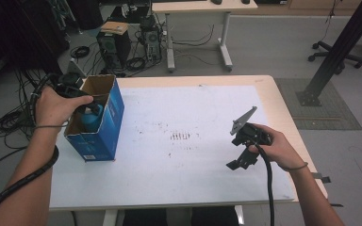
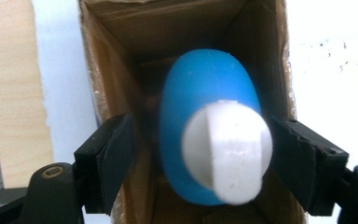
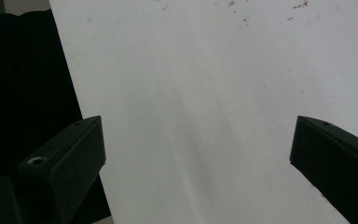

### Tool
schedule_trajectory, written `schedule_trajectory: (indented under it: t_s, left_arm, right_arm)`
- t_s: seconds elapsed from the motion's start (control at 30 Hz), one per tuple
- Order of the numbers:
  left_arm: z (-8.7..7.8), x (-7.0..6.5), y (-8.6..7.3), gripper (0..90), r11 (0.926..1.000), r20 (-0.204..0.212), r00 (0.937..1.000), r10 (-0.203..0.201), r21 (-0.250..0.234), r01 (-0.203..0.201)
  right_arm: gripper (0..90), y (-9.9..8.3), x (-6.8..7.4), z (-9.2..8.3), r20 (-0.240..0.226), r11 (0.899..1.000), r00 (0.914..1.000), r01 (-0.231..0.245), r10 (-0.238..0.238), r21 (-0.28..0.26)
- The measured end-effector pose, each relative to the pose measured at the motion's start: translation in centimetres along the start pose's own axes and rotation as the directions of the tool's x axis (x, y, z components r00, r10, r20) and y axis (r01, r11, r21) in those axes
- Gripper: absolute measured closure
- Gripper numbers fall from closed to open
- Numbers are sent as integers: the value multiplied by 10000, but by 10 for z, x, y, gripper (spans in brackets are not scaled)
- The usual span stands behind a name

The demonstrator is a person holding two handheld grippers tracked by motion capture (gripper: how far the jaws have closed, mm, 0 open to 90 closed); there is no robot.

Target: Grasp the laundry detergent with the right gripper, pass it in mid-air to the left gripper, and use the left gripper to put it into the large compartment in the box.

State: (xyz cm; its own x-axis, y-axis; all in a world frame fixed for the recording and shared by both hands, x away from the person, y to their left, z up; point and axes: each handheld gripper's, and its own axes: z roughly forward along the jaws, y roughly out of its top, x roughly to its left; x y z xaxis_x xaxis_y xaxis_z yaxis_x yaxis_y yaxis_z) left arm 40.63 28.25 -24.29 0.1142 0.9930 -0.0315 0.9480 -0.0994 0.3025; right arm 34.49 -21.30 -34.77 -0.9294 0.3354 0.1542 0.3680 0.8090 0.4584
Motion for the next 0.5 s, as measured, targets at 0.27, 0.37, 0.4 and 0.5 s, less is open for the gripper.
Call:
schedule_trajectory:
  t_s: [0.27, 0.37, 0.4, 0.5]
  left_arm:
    - [-19, -4, 3, 195, 9998, -57, 9999, 104, -157, -105]
    - [-28, -6, 6, 182, 9994, -86, 9998, 181, -302, -184]
    - [-28, -6, 6, 174, 9994, -86, 9998, 181, -302, -184]
    - [-32, -8, 7, 166, 9995, -81, 9999, 148, -285, -150]
  right_arm:
    - [33, 2, 0, 0, -4, 10000, 10000, 11, -11, 26]
    - [33, 3, 0, 0, 3, 10000, 10000, 63, -63, 26]
    - [33, 3, 0, 0, 3, 10000, 10000, 63, -63, 26]
    - [32, 2, -1, 1, -15, 10000, 10000, 62, -62, 28]
